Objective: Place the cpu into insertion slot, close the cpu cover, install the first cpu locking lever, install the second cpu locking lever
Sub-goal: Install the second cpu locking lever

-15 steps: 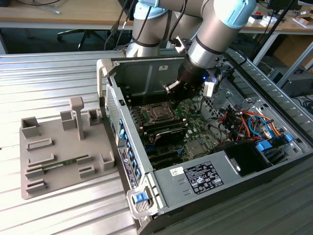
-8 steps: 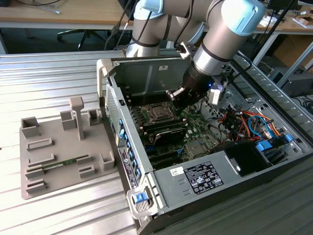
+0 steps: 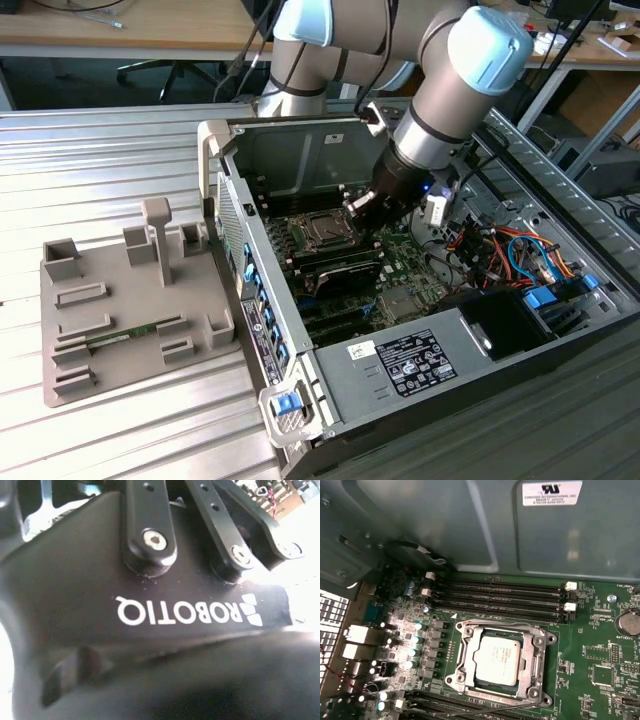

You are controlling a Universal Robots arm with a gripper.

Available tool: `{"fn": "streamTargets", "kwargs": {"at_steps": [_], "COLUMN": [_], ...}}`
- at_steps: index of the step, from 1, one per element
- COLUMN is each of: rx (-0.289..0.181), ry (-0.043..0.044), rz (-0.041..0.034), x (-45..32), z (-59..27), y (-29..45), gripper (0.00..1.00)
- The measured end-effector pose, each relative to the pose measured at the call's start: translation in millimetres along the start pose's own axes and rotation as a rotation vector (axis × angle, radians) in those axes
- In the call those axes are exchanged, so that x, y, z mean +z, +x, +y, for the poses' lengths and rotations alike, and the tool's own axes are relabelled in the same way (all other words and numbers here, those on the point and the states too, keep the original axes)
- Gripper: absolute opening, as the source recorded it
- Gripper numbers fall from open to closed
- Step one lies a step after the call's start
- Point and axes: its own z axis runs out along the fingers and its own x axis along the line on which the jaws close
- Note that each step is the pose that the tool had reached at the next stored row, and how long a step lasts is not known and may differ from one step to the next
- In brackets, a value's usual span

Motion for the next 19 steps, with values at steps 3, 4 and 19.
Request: {"fn": "streamTargets", "kwargs": {"at_steps": [3, 4, 19], "rx": [0.001, 0.001, 0.032], "ry": [-0.0001, -0.0002, -0.0038], "rz": [-0.0001, -0.0002, -0.0044], "x": [6.4, 7.7, 18.6], "z": [5.0, 8.3, 11.1], "y": [-1.3, -1.9, 29.8], "gripper": [0.11, 0.11, 0.11]}}
